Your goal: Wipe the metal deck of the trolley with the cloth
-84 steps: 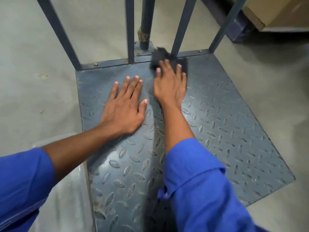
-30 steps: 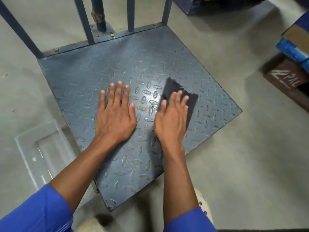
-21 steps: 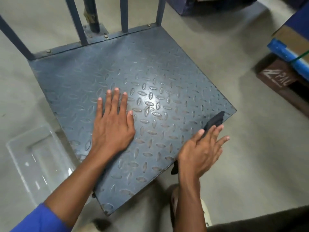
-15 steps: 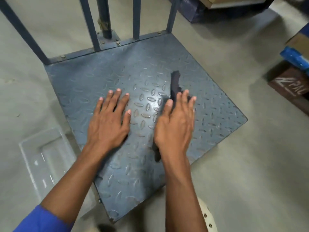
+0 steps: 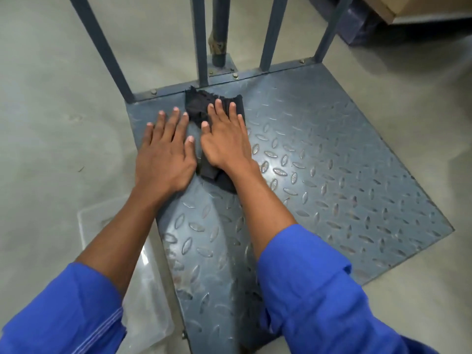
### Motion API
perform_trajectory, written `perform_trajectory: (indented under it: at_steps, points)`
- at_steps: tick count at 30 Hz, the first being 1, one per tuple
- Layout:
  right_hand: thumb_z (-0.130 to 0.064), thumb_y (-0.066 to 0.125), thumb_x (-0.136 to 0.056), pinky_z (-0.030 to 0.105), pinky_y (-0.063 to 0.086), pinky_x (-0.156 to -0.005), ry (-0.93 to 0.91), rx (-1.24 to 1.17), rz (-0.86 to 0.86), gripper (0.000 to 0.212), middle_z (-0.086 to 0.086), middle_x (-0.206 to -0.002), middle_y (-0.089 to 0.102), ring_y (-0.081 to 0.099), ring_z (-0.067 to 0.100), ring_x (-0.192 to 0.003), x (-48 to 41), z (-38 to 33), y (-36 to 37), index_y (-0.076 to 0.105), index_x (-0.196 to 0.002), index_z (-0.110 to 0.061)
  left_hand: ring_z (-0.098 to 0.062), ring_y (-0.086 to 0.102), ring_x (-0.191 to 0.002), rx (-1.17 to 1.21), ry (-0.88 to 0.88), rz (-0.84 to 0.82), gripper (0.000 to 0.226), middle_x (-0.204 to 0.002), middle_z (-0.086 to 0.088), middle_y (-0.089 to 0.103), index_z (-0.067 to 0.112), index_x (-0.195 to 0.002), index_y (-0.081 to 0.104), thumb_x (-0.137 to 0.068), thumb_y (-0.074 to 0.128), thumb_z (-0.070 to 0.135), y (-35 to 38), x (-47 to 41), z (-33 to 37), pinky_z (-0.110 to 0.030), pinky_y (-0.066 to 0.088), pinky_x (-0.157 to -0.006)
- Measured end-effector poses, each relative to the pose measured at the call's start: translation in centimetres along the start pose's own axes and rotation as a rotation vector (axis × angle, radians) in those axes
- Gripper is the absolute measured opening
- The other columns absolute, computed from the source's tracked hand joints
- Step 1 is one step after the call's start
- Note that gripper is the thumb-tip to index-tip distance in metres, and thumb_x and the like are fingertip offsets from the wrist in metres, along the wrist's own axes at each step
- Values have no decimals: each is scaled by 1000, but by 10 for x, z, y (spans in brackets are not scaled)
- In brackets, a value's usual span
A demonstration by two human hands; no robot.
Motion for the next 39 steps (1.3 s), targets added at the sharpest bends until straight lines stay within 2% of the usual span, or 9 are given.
perform_trajectory:
  at_steps: [6, 13, 16, 19, 23, 29, 32, 35, 39]
  points:
    - [-32, 27, -111, 39, 0, -132, 30, 38, 88, 60, 3, -176, 9, -1, 24, -163, -38, 0, -4, 16, -167, -12, -27, 5, -167, -19, 0, 4, 70, -179, -5, 11, 15, -171, 16, -107, 10, 43, 4, -11, 3, -48, 3, -135]
    - [-30, 30, -112, 44, 1, -132, 526, 14, 314, 60, 12, -175, 9, -3, 34, -162, 12, 57, -28, 20, -165, -5, -22, -1, -167, -13, -2, -9, 69, -180, -8, 7, 9, -171, 13, -110, 12, 41, 5, -4, 15, -46, 2, -135]
    - [-28, 33, -112, 45, 0, -132, 284, -39, 304, 57, 12, -175, 7, -7, 34, -162, -11, 18, -22, 24, -164, -6, -22, 0, -167, -17, 4, 5, 68, -180, -8, 8, 9, -171, 15, -110, 15, 40, 8, -7, 12, -46, 2, -135]
    - [-31, 30, -113, 42, -1, -131, 52, -112, 93, 58, 6, -176, 8, -4, 27, -163, -40, -12, -9, 22, -166, -10, -22, 1, -167, -23, 22, 4, 69, -180, -8, 9, 8, -170, 16, -108, 17, 37, 7, -7, 11, -46, 2, -135]
    - [-33, 28, -111, 40, -2, -132, 130, 20, 160, 60, 2, -176, 9, -2, 23, -163, -30, 2, -4, 18, -167, -14, -21, 1, -167, -6, 19, -6, 66, -180, -7, 8, 10, -171, 16, -111, 19, 38, 4, -5, 12, -45, 1, -135]
    - [-32, 33, -112, 45, -4, -132, 501, -144, 273, 58, 5, -176, 7, -7, 30, -162, 68, 18, -11, 22, -166, -13, -22, 0, -167, 5, -11, -7, 68, -180, -7, 7, 10, -171, 14, -111, 16, 41, 2, -2, 18, -45, 1, -135]
    - [-29, 34, -113, 45, -3, -131, 383, -237, 263, 55, 9, -175, 9, -4, 32, -162, 48, -14, -16, 29, -164, -12, -25, 1, -167, 6, 33, -21, 67, -179, -11, 7, 7, -171, 13, -112, 22, 39, 5, 6, 16, -45, 0, -135]
    - [-29, 31, -113, 42, -1, -130, 178, -240, 81, 55, 6, -176, 10, -2, 28, -163, 19, -27, -10, 27, -165, -12, -27, -2, -167, -16, 69, -48, 68, -179, -13, 3, 6, -171, 8, -113, 26, 38, 7, 18, 14, -45, -2, -135]
    - [-32, 31, -112, 39, -2, -132, 259, -107, 175, 57, 0, -176, 10, -3, 24, -163, 57, 13, -11, 23, -167, -16, -29, 0, -167, 3, 23, -28, 71, -179, -14, 7, 4, -170, 13, -109, 14, 40, 4, 36, 31, -46, 0, -135]
Point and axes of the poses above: each hand's wrist, its own x-axis away from the middle knuckle, its own y-axis out of the palm, z = x × y, the point moved 1 cm from there along -x, towards the middle knuckle
